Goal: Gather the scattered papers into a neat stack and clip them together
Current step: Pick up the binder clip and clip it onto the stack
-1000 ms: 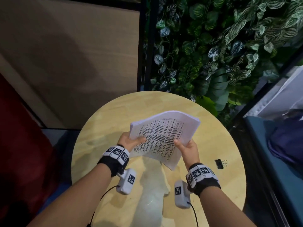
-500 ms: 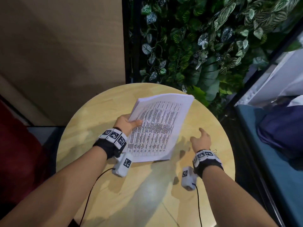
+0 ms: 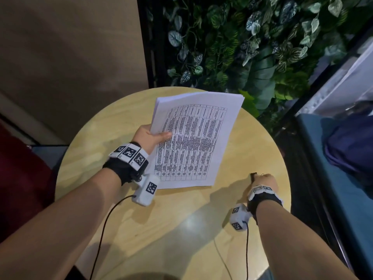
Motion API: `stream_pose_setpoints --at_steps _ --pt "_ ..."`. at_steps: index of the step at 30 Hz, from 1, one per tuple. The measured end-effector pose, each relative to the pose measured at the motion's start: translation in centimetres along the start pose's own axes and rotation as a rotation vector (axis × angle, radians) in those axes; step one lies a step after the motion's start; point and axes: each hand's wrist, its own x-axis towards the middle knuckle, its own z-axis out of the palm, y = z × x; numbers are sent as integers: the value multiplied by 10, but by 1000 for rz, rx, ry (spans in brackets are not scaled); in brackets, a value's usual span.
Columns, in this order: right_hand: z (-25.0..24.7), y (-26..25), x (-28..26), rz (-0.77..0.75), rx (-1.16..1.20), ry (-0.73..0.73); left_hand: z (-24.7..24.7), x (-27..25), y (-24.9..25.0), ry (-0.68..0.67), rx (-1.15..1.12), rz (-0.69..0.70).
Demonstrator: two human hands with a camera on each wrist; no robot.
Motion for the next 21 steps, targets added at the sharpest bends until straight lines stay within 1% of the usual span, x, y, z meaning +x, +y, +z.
stream_pose_setpoints --at_steps 1,2,3,4,6,7,9,10,11,13,14,15,18,20,21 --pt "-4 -7 -6 25 -11 14 -4 2 -2 -1 13 -13" --pt "-7 -14 -9 7 -9 44 -10 3 -2 -10 18 -29" --pt "-9 -24 -15 -4 56 54 -16 2 -1 -23 23 -37" --pt "-11 -36 -20 -31 173 55 -22 3 0 -37 30 -44" --pt "-21 -65 -33 -92 522 21 -34 1 6 -59 30 -41" --pt "-29 -82 -43 -119 741 1 -40 0 10 -63 24 -27" --pt "-54 -115 -66 -216 1153 -83 -53 -3 17 -79 0 0" --pt "-70 -131 -78 -303 1275 -111 -59 -4 20 -87 -24 13" --pt "-87 -146 -93 -394 1342 -145 -65 -6 23 -92 -48 32" --pt "-115 -170 -120 -555 1450 -267 -78 -10 28 -93 -67 54" --pt "-125 -178 -132 -600 1490 -342 -83 -12 31 -94 -78 59" --pt "-135 -186 -148 -656 1497 -385 -89 -15 33 -95 -88 70" --pt "-152 -200 -185 -785 1429 -411 -102 -20 39 -88 -91 104" --pt "-155 -205 -206 -868 1325 -469 -108 -24 42 -73 -78 126" --pt "-153 -206 -216 -886 1264 -506 -111 -26 44 -67 -75 139"
